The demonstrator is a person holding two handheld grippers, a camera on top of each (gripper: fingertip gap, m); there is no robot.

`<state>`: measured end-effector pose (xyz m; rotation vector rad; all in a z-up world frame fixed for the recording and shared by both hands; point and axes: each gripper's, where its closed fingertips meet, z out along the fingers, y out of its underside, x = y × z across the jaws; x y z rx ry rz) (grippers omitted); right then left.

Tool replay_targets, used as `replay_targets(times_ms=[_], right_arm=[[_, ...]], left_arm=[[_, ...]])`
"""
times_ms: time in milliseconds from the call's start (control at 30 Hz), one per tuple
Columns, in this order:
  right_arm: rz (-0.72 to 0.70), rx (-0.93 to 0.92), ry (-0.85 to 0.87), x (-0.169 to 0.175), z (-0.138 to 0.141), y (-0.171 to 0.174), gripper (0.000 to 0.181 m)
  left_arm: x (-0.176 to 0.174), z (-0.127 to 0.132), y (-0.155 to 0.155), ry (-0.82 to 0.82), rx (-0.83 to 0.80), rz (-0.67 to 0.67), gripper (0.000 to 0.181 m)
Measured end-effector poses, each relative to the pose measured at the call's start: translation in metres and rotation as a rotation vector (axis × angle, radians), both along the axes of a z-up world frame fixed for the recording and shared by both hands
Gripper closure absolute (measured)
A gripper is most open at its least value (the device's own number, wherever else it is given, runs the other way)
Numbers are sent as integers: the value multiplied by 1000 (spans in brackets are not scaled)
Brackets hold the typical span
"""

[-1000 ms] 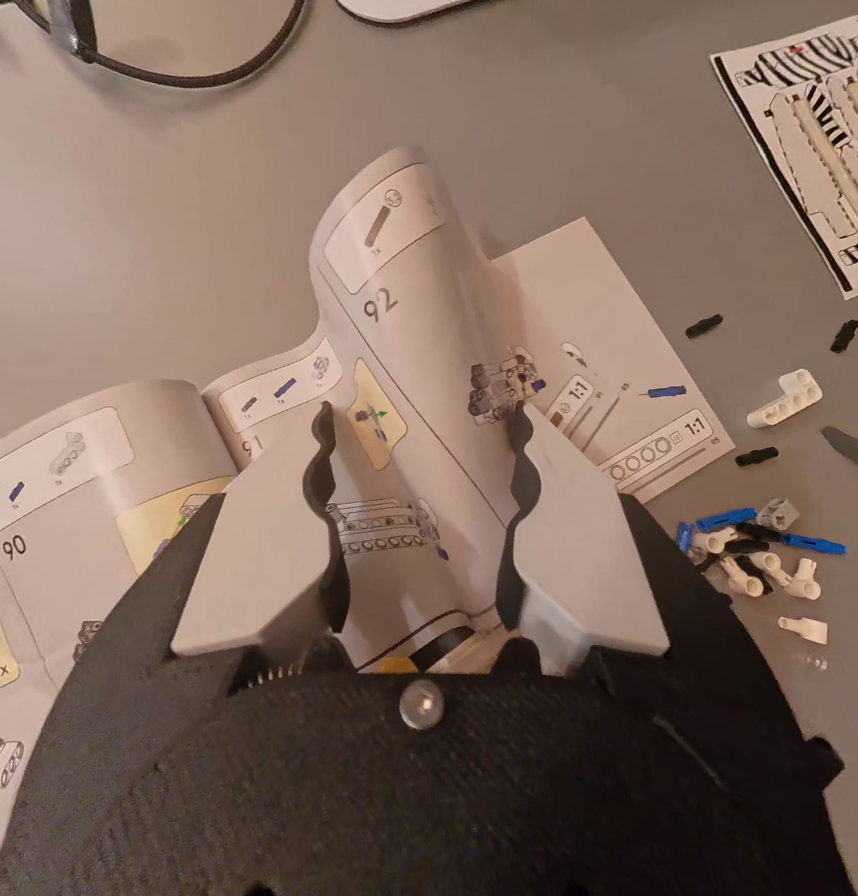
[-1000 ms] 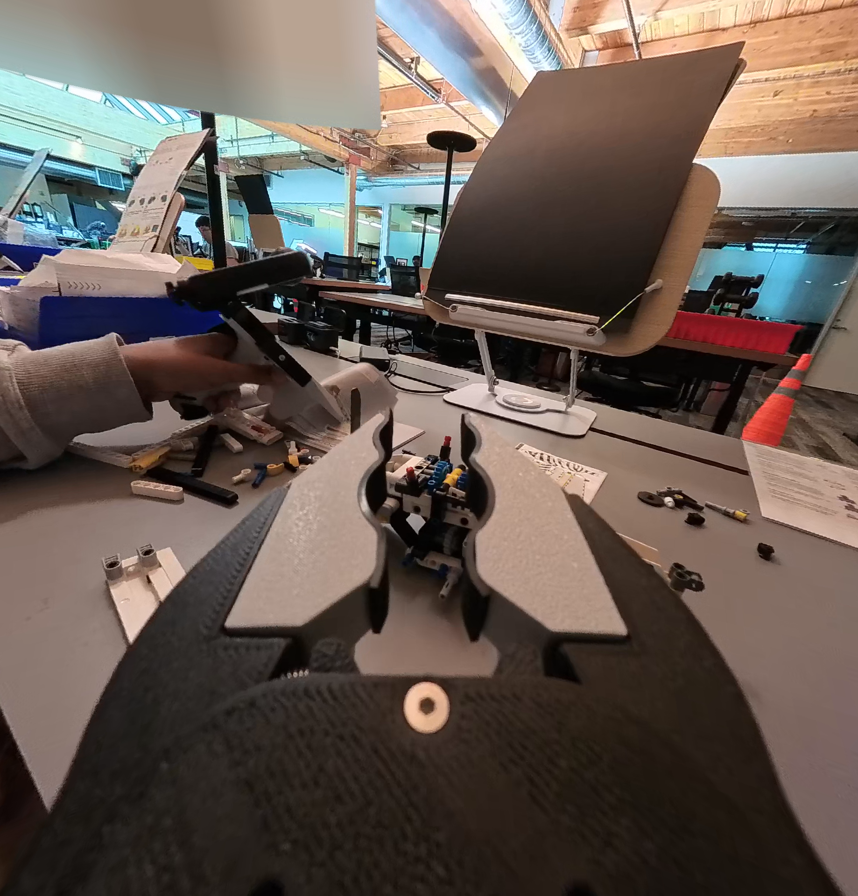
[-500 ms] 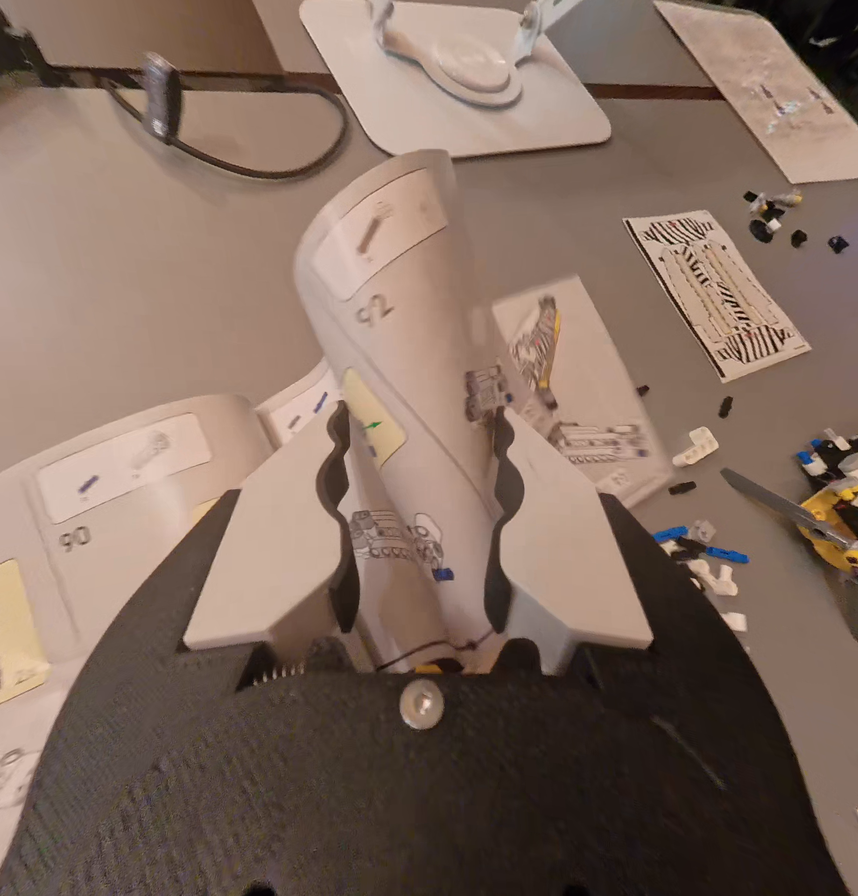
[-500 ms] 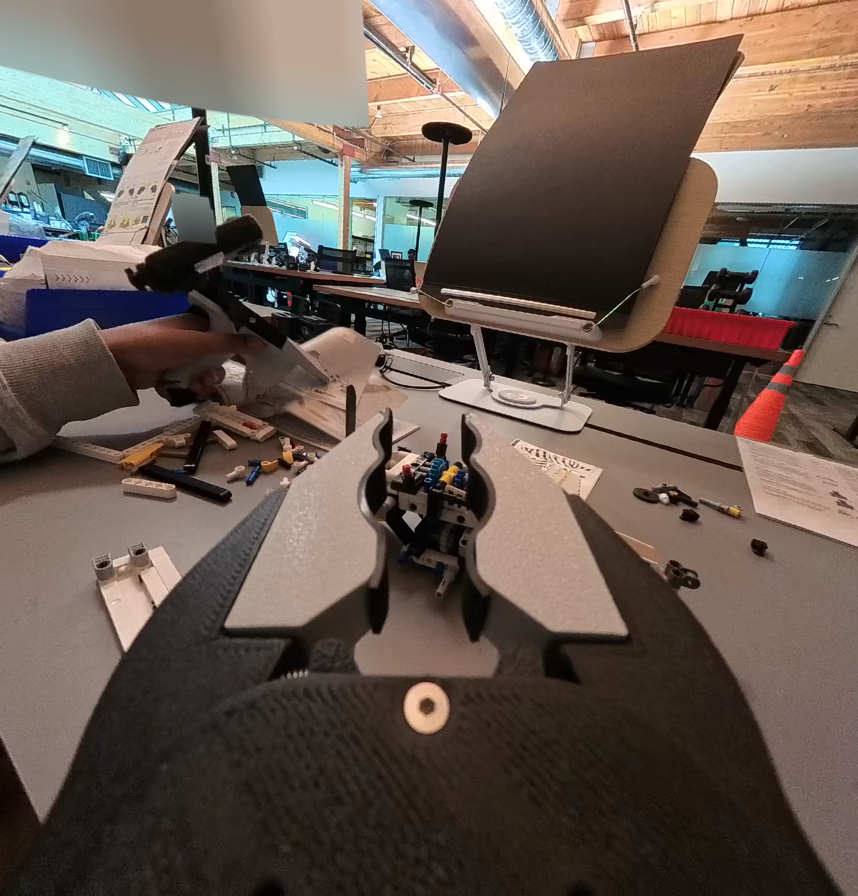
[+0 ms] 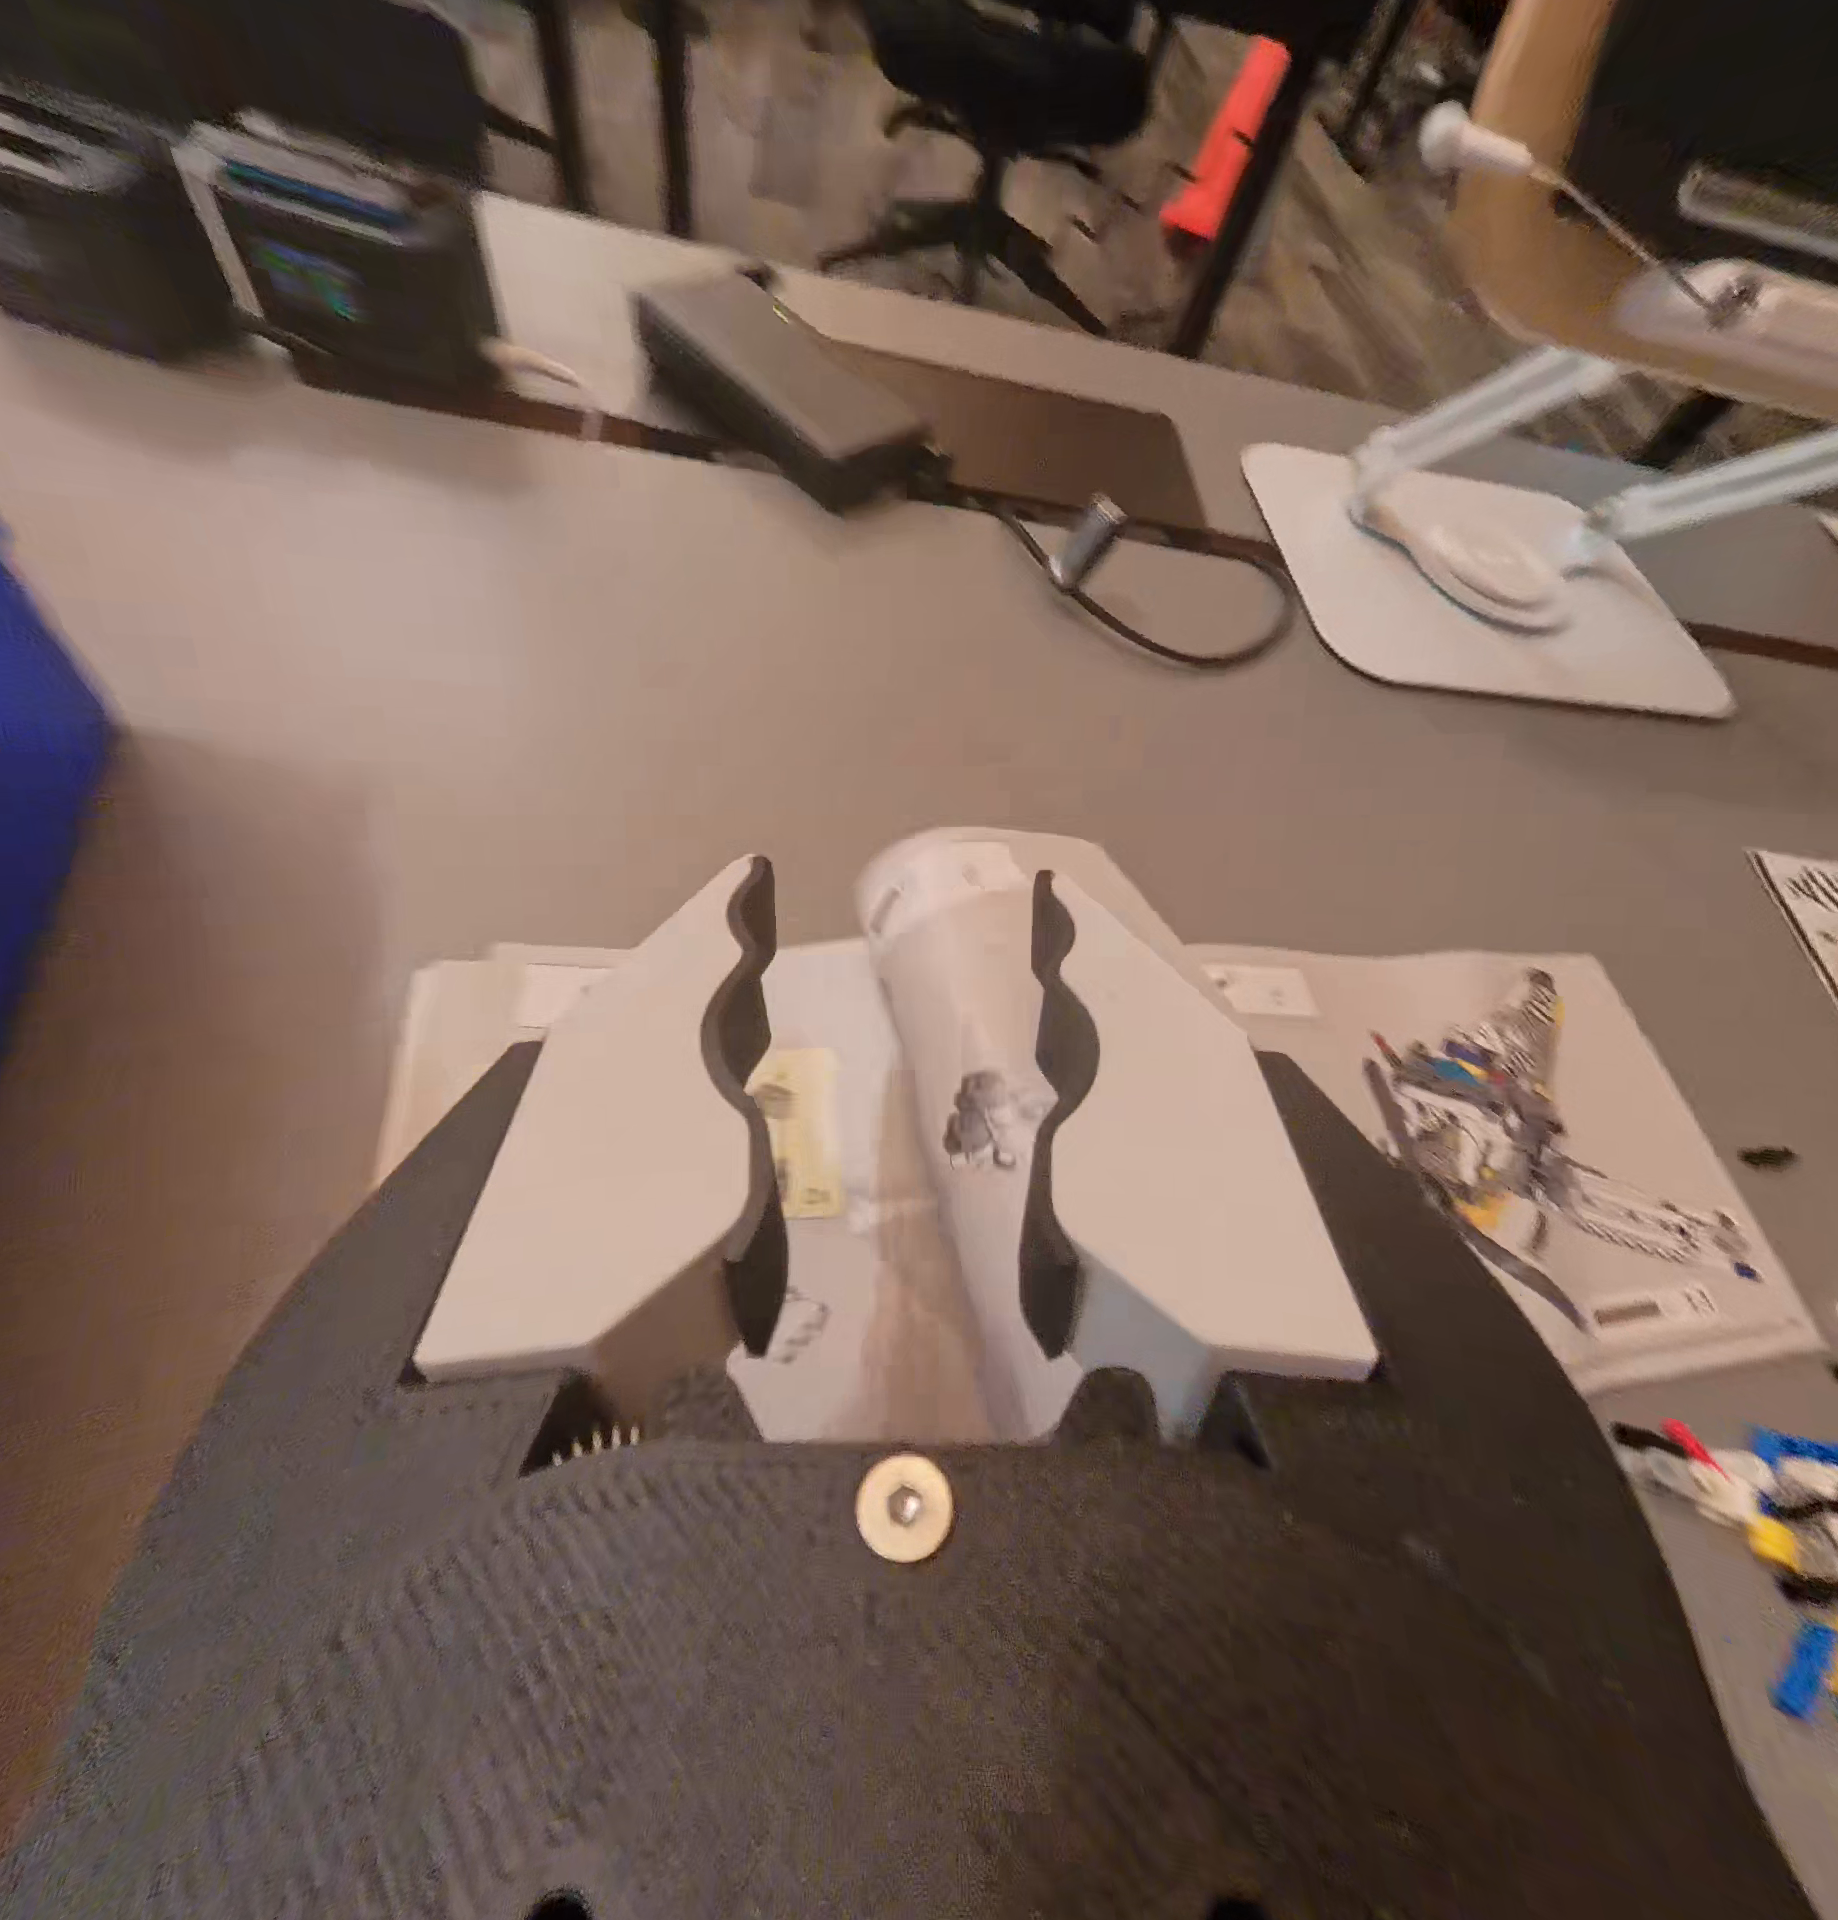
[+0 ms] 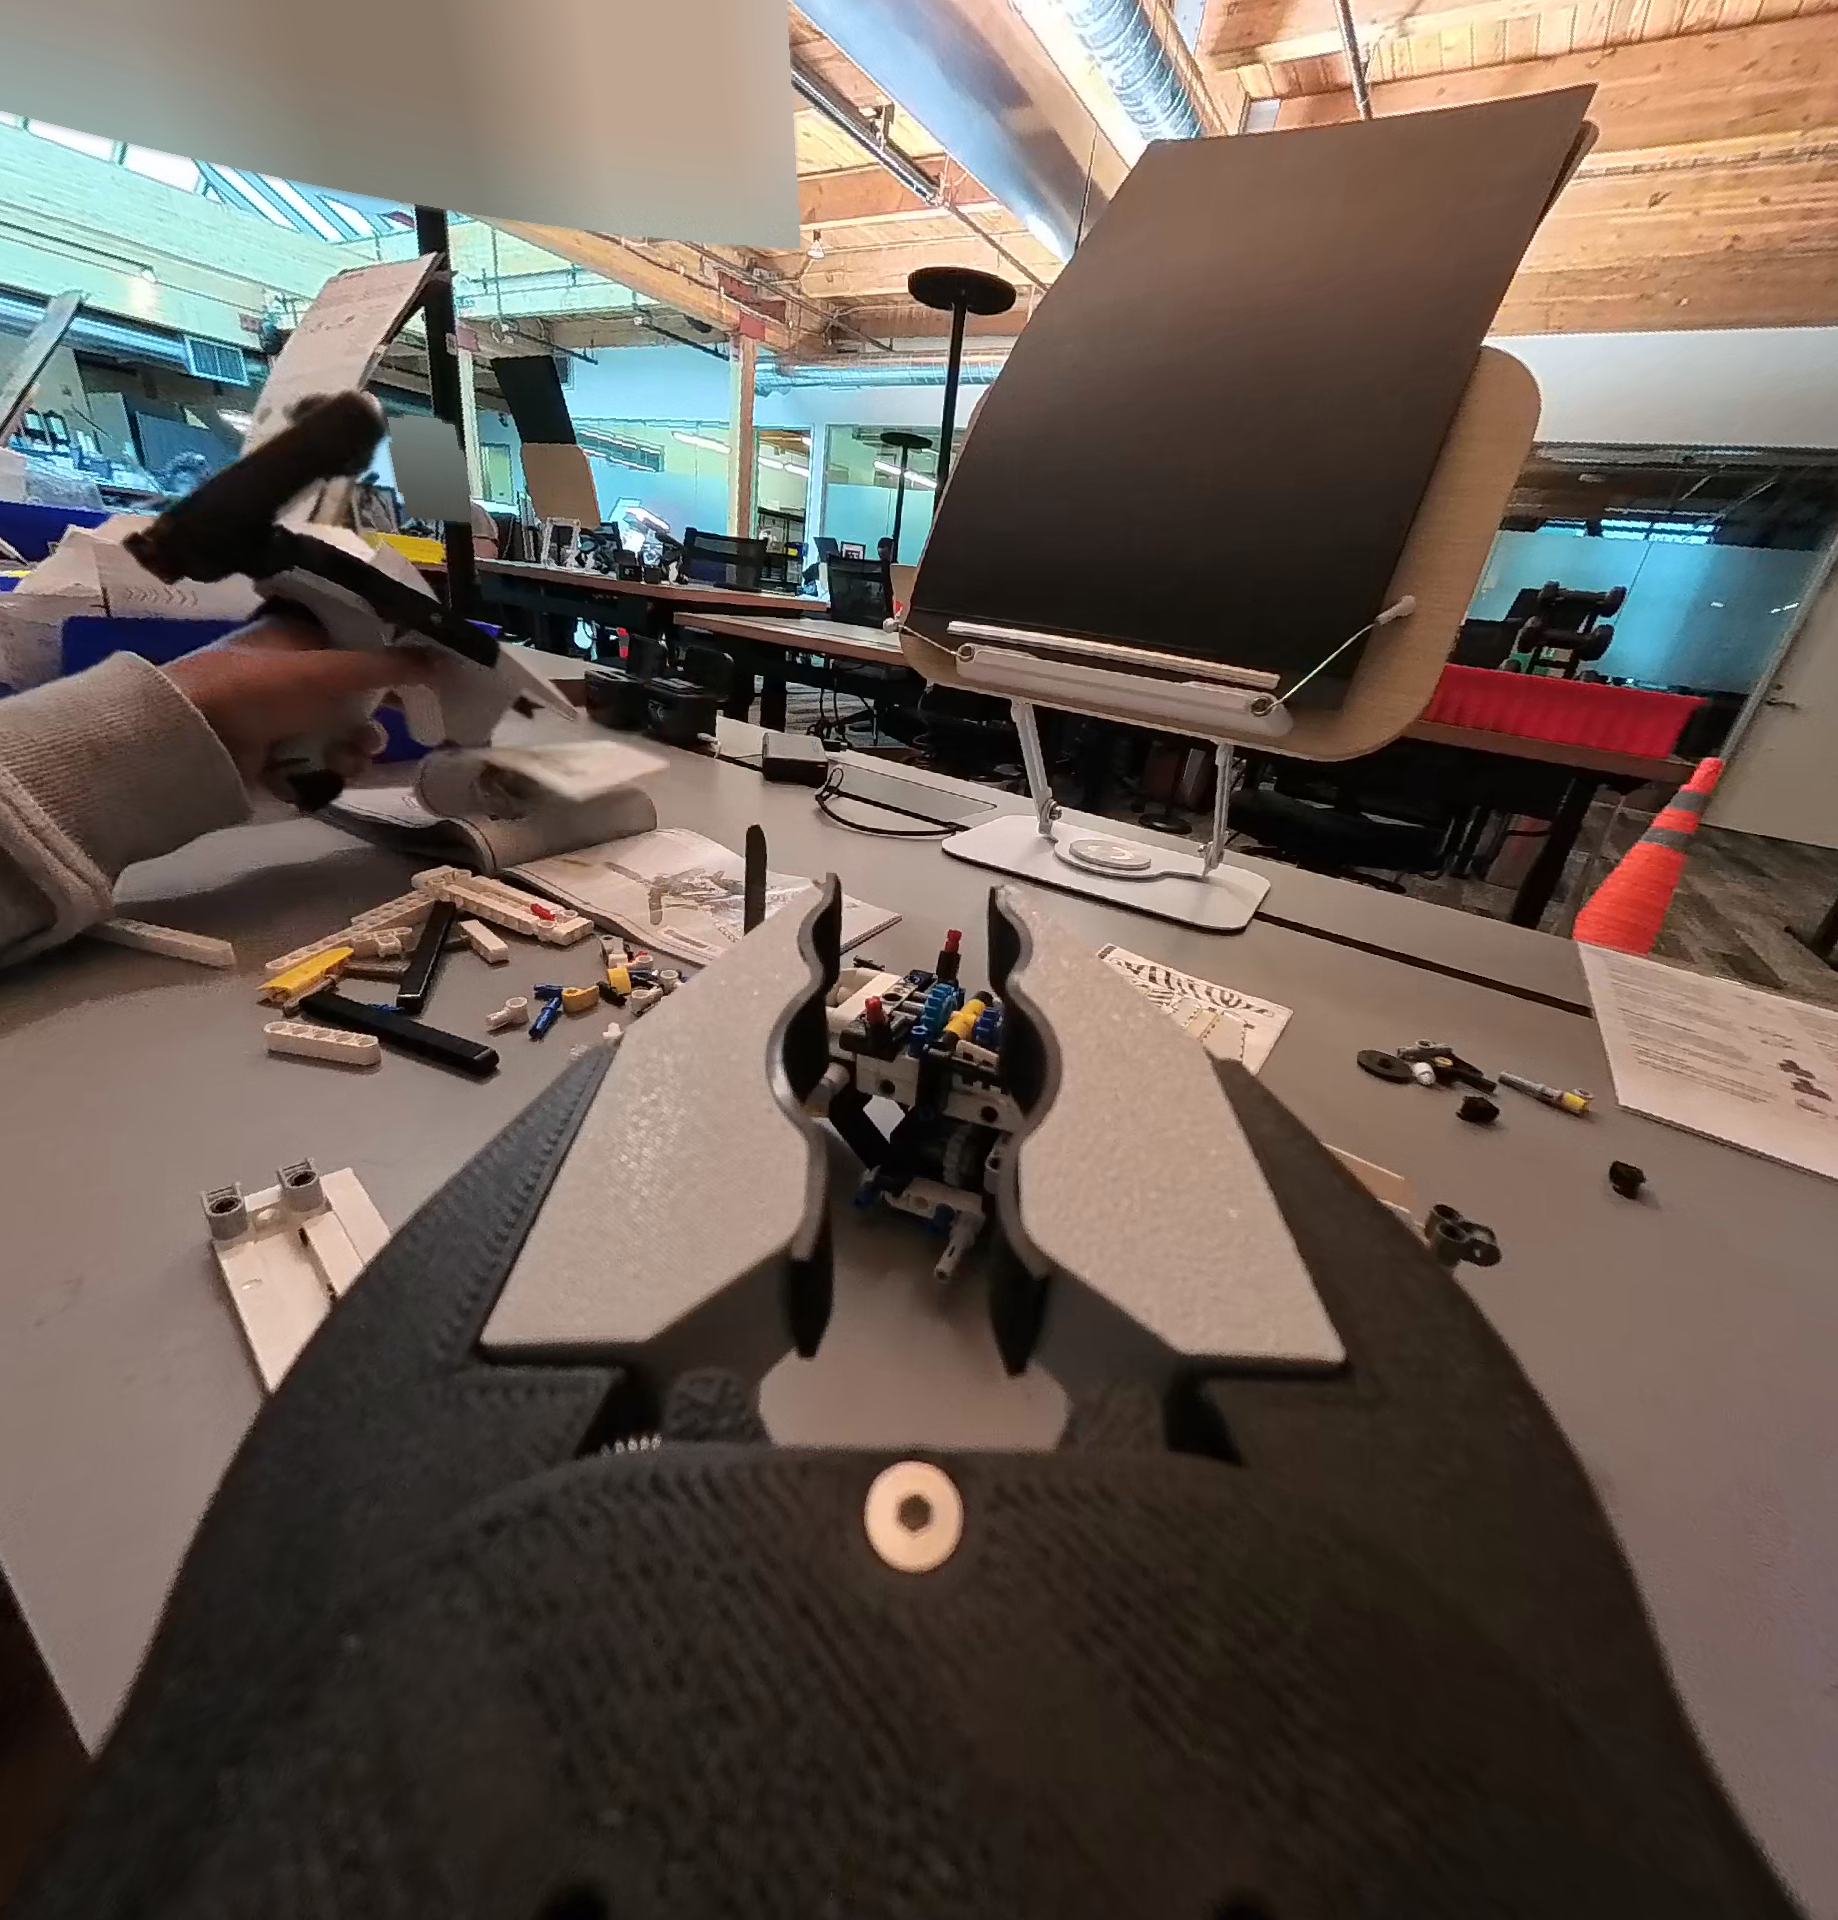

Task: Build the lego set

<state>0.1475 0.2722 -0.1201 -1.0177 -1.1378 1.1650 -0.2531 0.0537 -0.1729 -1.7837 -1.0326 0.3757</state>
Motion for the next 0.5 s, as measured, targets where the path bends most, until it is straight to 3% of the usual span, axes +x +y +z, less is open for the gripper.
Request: replay_targets(times_ms=[33,333,500], right_arm=[[0,1,-1,0,0,0,155],[-1,12,-4,0,-1,-1,155],[1,23,-8,0,-1,-3,155]], left_arm=[[-4,6,-7,27,11,26,132],[-6,49,-23,244,95,113,132],[7,87,-27,403,177,158,123]])
